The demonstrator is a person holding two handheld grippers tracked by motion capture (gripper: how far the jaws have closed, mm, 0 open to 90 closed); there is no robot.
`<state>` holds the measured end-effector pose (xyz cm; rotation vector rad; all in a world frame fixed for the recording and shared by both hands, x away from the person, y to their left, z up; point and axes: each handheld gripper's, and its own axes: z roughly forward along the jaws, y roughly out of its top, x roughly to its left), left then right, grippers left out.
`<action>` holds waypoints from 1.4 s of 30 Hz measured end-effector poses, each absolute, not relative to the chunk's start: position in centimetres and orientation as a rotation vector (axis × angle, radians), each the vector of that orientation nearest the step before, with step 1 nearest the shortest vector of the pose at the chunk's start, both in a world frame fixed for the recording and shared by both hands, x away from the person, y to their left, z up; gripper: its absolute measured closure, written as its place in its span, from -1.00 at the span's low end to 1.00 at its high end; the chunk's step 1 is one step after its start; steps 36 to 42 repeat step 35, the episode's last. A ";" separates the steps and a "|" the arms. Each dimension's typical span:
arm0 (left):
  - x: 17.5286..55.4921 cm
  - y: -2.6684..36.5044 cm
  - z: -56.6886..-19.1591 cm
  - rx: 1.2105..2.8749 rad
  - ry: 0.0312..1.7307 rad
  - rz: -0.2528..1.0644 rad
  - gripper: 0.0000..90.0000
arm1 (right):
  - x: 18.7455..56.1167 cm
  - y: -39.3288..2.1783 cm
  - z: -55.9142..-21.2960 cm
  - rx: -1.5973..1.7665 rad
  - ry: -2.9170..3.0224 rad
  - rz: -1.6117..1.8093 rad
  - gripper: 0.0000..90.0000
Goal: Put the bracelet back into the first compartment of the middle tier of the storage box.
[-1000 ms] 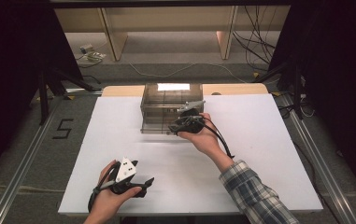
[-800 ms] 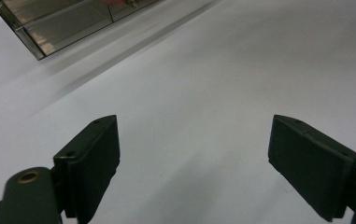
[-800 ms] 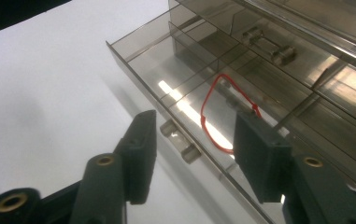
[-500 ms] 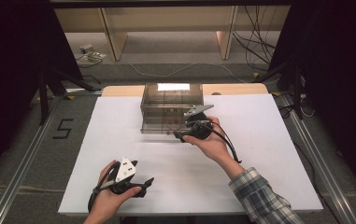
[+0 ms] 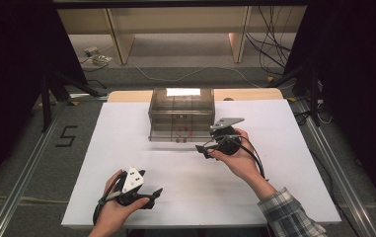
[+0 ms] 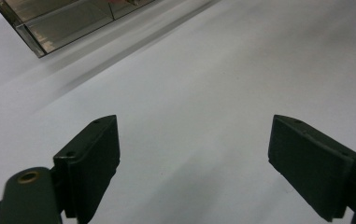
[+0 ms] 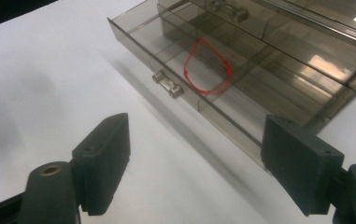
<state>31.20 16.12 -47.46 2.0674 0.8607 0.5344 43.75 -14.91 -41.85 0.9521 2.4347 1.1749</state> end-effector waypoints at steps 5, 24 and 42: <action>31.2 16.1 -47.4 2.065 0.860 0.536 -0.63 | 42.8 -16.4 -42.1 0.956 2.428 1.169 -0.46; 31.1 16.0 -47.5 2.064 0.862 0.526 -0.63 | 36.8 -23.7 -44.9 1.051 2.368 1.175 -0.53; 31.1 15.6 -47.5 2.060 0.844 0.508 -0.63 | 36.0 -24.4 -45.5 1.061 2.353 1.164 -0.57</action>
